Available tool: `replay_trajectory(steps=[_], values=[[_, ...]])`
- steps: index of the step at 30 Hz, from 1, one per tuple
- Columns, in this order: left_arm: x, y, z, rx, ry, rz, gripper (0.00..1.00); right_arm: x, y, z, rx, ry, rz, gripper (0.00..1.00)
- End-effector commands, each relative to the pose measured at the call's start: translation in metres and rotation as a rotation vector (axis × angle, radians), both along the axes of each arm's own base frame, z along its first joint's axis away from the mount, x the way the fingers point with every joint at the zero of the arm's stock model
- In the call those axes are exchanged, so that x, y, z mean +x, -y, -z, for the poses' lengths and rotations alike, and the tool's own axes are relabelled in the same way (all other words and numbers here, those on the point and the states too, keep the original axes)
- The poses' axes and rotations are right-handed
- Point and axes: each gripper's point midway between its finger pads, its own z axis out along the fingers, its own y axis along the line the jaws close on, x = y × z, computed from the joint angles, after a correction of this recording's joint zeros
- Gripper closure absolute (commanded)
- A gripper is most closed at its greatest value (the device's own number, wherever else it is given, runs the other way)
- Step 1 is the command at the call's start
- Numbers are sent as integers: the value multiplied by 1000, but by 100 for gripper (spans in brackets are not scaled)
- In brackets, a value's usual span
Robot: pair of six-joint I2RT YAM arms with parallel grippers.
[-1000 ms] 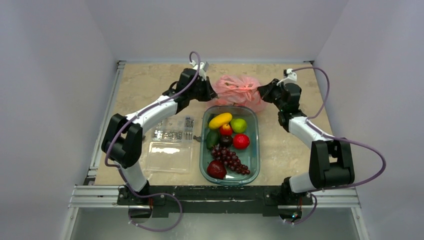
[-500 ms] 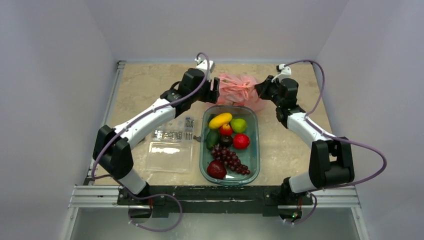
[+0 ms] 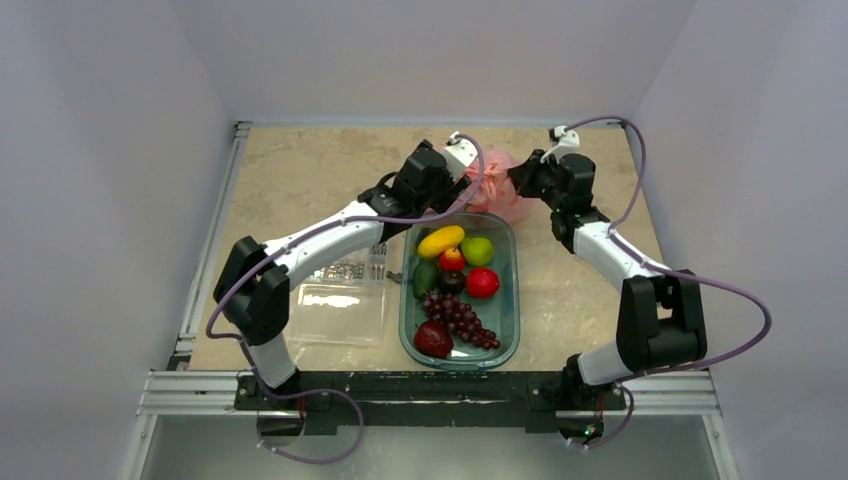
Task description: Take the fake fruits out of the plastic bag
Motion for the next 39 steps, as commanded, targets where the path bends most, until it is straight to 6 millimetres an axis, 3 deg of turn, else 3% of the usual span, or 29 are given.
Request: replay_trajectory(steps=[1,8,9,11,12,14,15,19,26,28,34,39], values=[[17,14,-19,14,57,12,27,6,-9,-22,-1,54,-44,100],[50,25,-8,64,64,-99,26,5,-10,-23,-9,60,-53,100],[56,25,2,91,40,-129,28,5,-9,-25,-11,64,-50,100],[63,29,1,99,27,-144,36,4,-8,-26,-15,72,-47,100],[65,32,2,102,21,-138,46,3,-8,-26,-14,74,-48,100],[67,32,3,111,13,-155,95,3,-8,-28,-12,76,-50,100],[68,27,-1,106,17,-191,100,3,-8,-28,-15,77,-46,100],[55,14,-23,-58,-1,-219,100,2,-2,-29,-1,78,-6,100],[27,-13,-64,-750,-160,-131,100,0,6,-31,39,79,57,100],[24,-24,-69,-871,-185,-127,100,-1,6,-34,36,84,53,100],[-4,-6,-55,-875,-338,-2,100,-7,-3,-38,30,79,3,100],[-25,-8,-32,-811,-391,47,100,-6,-10,-36,-41,50,-6,95]])
